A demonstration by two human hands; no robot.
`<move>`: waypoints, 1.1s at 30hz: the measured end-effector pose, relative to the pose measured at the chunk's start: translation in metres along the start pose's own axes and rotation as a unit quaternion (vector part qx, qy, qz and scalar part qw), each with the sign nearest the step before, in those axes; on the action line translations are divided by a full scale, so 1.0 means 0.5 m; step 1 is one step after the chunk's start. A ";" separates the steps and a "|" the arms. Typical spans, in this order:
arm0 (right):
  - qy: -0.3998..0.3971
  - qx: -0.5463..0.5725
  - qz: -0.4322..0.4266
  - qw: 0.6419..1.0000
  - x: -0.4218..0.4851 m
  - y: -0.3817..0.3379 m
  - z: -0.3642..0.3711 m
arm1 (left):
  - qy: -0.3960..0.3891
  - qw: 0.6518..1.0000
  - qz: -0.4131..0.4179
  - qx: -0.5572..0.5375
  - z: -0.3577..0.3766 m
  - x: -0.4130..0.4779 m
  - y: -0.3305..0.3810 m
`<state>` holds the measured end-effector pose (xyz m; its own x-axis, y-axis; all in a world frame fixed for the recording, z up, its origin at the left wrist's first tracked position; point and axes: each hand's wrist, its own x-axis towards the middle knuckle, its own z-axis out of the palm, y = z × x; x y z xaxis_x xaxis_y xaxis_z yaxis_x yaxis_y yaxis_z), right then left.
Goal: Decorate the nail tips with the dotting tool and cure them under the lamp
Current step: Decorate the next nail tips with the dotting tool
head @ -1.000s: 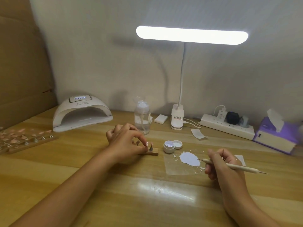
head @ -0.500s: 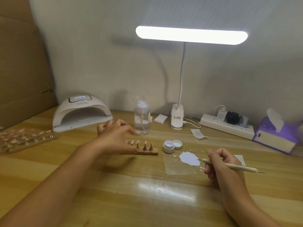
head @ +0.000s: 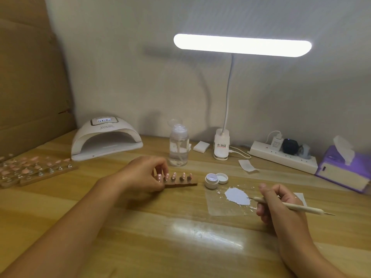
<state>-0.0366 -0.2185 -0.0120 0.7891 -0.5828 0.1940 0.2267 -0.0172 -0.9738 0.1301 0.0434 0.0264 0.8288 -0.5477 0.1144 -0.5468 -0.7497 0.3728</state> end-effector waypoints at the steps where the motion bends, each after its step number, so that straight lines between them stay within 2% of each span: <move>1: 0.001 0.002 0.002 1.000 0.000 0.000 0.000 | 0.004 1.000 0.007 0.012 0.002 0.002 -0.002; 9: 0.010 -0.018 0.007 1.000 -0.004 -0.003 0.003 | 0.059 0.995 0.064 0.044 -0.005 0.004 0.013; 14: -0.002 -0.120 -0.087 0.989 -0.013 -0.007 0.007 | 0.078 0.992 0.098 0.027 -0.014 0.001 0.055; 18: -0.026 -0.209 -0.187 0.959 -0.024 -0.006 0.016 | 0.081 0.987 0.141 0.009 -0.010 -0.010 0.103; 22: -0.023 -0.330 -0.272 0.904 -0.022 -0.001 0.013 | 0.084 0.980 0.183 -0.001 0.005 -0.021 0.141; 24: -0.020 -0.376 -0.277 0.884 -0.016 0.007 0.010 | 0.080 0.976 0.202 -0.003 0.010 -0.023 0.154; 29: -0.093 -0.373 -0.246 0.890 -0.014 0.015 0.010 | 0.065 0.976 0.210 -0.005 0.015 -0.026 0.165; 33: -0.103 -0.352 -0.256 0.895 -0.009 0.021 0.005 | 0.061 0.978 0.200 -0.014 0.015 -0.024 0.159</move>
<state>-0.0364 -0.2140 -0.0229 0.7897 -0.1925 0.5826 0.2291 -0.7883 -0.5711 0.0757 -0.0124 0.0476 0.5587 -0.7451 0.3643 -0.8278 -0.4739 0.3002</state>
